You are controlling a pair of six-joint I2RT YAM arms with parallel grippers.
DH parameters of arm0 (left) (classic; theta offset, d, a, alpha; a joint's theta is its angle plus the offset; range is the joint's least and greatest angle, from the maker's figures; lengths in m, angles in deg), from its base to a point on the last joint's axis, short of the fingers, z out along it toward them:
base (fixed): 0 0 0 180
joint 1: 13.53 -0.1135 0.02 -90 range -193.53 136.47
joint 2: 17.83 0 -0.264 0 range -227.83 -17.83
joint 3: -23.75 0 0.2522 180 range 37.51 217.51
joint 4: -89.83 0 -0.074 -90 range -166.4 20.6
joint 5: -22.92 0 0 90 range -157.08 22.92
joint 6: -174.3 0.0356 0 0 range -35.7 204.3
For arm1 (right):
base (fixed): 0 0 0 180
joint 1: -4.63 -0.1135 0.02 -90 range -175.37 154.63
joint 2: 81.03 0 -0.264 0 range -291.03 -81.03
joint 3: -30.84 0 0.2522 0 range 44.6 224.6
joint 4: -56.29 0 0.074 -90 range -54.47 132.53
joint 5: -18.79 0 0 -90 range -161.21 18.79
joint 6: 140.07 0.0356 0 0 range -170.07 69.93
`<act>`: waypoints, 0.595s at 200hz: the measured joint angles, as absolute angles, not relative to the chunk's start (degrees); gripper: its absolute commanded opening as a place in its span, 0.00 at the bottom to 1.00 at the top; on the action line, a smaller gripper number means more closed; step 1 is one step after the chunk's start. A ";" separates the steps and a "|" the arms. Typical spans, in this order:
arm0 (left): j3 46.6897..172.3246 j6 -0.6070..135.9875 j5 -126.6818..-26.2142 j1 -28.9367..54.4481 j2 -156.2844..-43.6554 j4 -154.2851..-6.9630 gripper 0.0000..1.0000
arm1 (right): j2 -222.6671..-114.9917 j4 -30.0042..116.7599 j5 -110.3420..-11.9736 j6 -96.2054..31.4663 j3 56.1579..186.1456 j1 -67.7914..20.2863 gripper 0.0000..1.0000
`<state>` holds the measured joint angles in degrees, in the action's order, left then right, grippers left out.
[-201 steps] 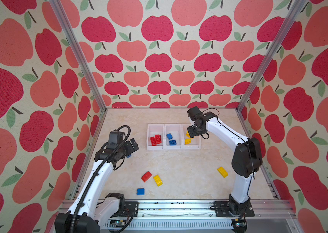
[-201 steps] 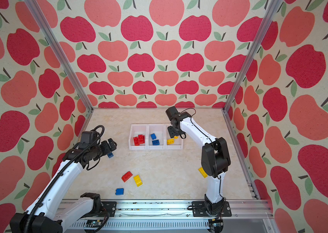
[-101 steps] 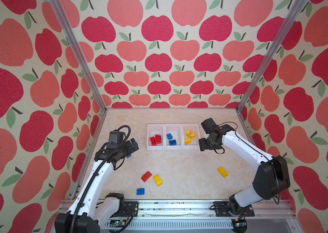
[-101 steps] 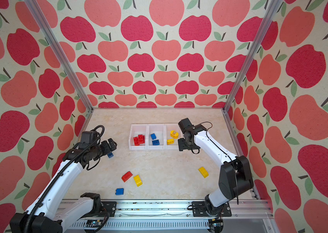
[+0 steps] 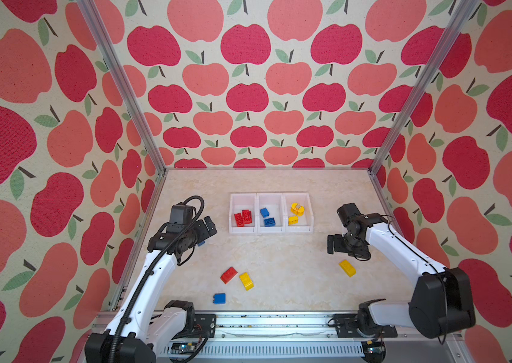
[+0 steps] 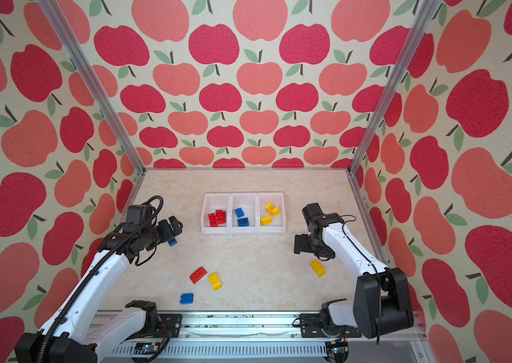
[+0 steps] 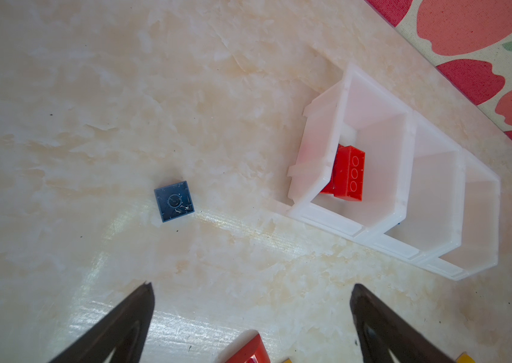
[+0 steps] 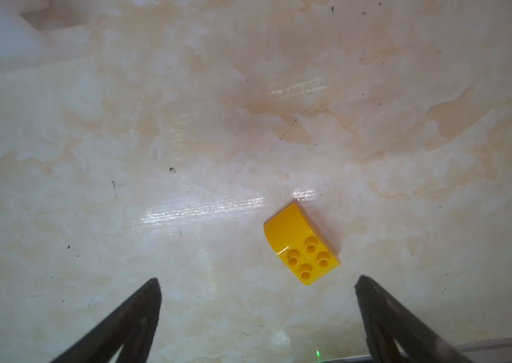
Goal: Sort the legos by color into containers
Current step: 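Move the right gripper to the curved yellow brick and grasp it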
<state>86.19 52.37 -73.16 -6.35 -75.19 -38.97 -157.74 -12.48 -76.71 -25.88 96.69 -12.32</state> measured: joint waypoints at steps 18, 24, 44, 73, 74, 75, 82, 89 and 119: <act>86.19 52.37 -73.16 -6.35 -75.19 -38.97 0.99 | -157.74 -11.69 -75.20 -25.49 94.53 -10.86 0.99; 86.19 52.37 -73.16 -6.35 -75.19 -38.97 0.99 | -157.76 -11.34 -74.85 -25.43 93.88 -10.53 0.99; 86.19 52.37 -73.16 -6.35 -75.19 -38.95 0.99 | -157.87 -9.96 -73.12 -25.08 91.69 -9.19 0.99; 86.19 52.37 -73.16 -6.35 -75.19 -38.95 0.99 | -158.94 -7.75 -71.86 -25.10 89.70 -7.21 0.99; 86.19 52.37 -73.16 -6.35 -75.19 -38.95 0.99 | -158.98 -7.69 -71.83 -25.10 89.68 -7.18 0.99; 86.19 52.40 -73.16 -6.35 -75.19 -38.95 0.99 | -159.05 -7.62 -71.77 -25.08 89.64 -7.16 0.99; 86.19 52.40 -73.16 -6.35 -75.17 -38.95 0.99 | -159.46 -7.10 -71.61 -25.10 89.42 -6.92 0.99; 86.19 52.37 -73.16 -6.35 -75.13 -38.93 0.99 | -159.79 -6.53 -71.51 -25.10 89.20 -6.86 0.99; 86.19 52.40 -73.14 -6.31 -74.47 -38.91 0.99 | -160.25 -4.78 -71.09 -25.29 88.80 -6.81 0.99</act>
